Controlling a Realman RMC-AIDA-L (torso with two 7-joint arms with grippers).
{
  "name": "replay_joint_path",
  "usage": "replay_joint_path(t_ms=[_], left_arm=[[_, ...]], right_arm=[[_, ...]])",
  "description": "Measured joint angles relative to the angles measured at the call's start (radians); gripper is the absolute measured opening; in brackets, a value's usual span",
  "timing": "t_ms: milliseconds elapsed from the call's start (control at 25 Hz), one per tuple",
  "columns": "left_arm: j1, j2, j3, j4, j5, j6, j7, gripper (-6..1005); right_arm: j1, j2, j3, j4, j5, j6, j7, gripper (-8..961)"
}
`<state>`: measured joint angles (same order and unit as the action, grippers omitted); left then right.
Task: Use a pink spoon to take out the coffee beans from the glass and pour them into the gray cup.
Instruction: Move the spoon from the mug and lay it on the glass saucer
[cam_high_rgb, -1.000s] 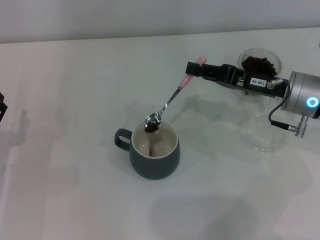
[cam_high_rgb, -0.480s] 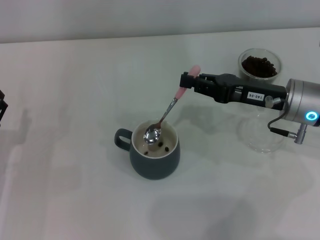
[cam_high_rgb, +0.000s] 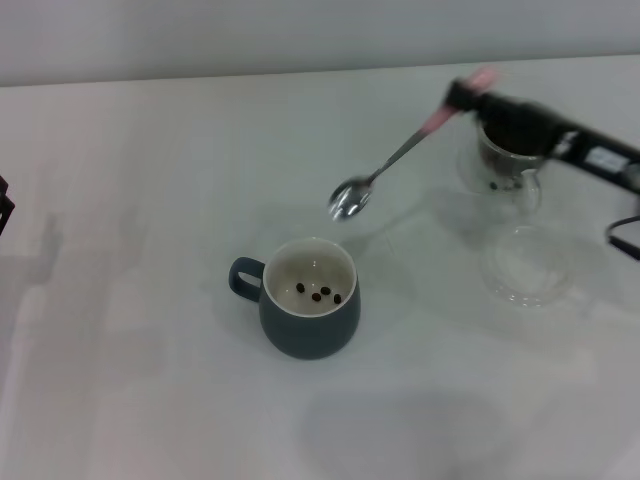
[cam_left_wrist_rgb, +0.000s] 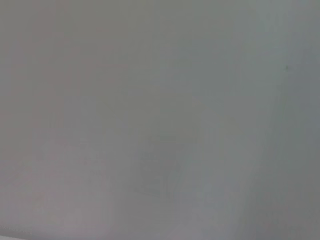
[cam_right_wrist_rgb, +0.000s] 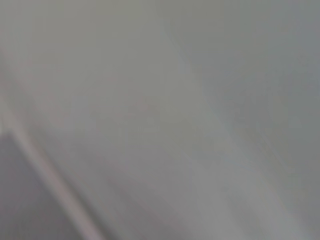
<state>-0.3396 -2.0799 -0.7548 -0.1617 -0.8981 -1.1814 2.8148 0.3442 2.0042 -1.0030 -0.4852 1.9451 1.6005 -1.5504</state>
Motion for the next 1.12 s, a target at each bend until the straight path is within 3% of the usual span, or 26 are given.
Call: replay_joint_path(t_ms=[200,360,440,760,800,840,1040,1120], left_arm=[[-0.001,0.0,-0.003,0.001,-0.008,0.0,0.001,804],[-0.002,0.0,-0.003,0.002,-0.013,0.0,0.002,804],[-0.005,0.001,-0.003,0.002,-0.013,0.002,0.004,804],[-0.016,0.001,-0.003,0.012,-0.013,0.006,0.006,804],[-0.017,0.001,-0.003,0.012,-0.013,0.005,0.006,805],[-0.017,0.001,-0.003,0.012,-0.014,0.004,0.006,805],[-0.018,0.002,-0.003,0.012,-0.016,0.003,0.006,805],[-0.018,0.003,-0.003,0.012,-0.016,0.002,0.006,805]], right_arm=[[-0.039,0.0,0.139,0.073,0.003,0.053,-0.016,145],[-0.055,-0.004,0.169,0.113,-0.002,0.067,-0.06,145],[-0.057,-0.016,0.166,0.109,-0.021,0.064,-0.068,145],[0.003,-0.127,0.162,0.084,-0.126,0.055,-0.009,145],[0.021,-0.153,0.164,0.085,-0.143,0.034,0.006,145],[0.021,-0.153,0.164,0.085,-0.143,0.034,0.006,145],[0.069,-0.205,0.168,0.086,-0.222,-0.07,0.042,144],[0.081,-0.215,0.168,0.086,-0.244,-0.114,0.045,144]])
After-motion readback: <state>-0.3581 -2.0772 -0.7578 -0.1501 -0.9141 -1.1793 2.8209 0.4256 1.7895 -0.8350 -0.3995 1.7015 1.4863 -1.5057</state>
